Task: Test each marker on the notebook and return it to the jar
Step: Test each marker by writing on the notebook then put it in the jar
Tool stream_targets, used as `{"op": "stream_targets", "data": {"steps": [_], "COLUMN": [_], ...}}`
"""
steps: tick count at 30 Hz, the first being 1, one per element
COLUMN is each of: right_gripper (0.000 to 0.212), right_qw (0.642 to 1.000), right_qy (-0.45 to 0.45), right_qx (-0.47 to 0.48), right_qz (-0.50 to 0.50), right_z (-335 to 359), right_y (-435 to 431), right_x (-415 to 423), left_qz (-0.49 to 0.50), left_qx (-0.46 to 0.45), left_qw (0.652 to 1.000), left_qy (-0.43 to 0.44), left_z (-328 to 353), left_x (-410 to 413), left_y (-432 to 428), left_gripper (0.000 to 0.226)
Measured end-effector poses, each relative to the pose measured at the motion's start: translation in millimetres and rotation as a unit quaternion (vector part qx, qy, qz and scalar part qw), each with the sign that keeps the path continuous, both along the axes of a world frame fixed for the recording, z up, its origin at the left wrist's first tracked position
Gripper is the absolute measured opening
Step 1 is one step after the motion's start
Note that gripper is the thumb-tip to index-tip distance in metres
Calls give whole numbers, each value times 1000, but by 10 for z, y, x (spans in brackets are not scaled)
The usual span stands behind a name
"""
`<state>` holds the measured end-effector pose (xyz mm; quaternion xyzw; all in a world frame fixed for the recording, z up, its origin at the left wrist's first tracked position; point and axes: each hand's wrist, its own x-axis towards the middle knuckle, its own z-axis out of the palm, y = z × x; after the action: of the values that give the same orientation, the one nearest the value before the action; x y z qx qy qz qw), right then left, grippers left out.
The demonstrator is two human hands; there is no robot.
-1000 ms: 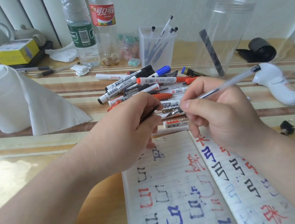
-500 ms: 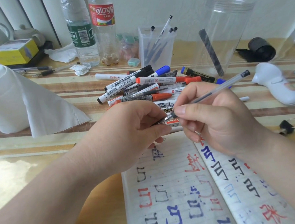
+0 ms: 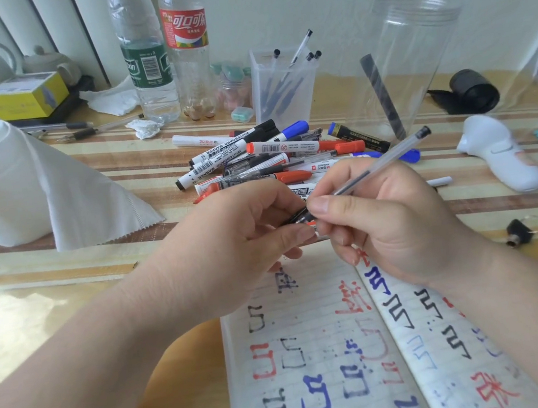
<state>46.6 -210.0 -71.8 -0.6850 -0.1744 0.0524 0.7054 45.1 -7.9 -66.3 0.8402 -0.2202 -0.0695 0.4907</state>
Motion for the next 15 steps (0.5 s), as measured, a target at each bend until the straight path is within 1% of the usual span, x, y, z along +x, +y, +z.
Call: {"op": "stream_targets", "data": {"steps": [5, 9, 12, 15], "right_gripper": [7, 11, 19, 29], "right_qw": [1000, 999, 999, 998], "right_qy": [-15, -17, -10, 12], "right_qx": [-17, -36, -40, -53], "right_qz": [-9, -28, -32, -11], "right_z": [-2, 17, 34, 49], "right_y": [11, 34, 41, 43], "right_x": [-6, -23, -41, -47], "left_qz": [-2, 2, -5, -23], "left_qx": [-7, -39, -47, -52], "left_qw": [1000, 999, 999, 998], "left_qy": [-8, 0, -12, -20], "left_z": [8, 7, 12, 4], "left_x": [-9, -23, -43, -67], "left_y": [-6, -7, 5, 22], "left_gripper": [7, 26, 31, 31]}}
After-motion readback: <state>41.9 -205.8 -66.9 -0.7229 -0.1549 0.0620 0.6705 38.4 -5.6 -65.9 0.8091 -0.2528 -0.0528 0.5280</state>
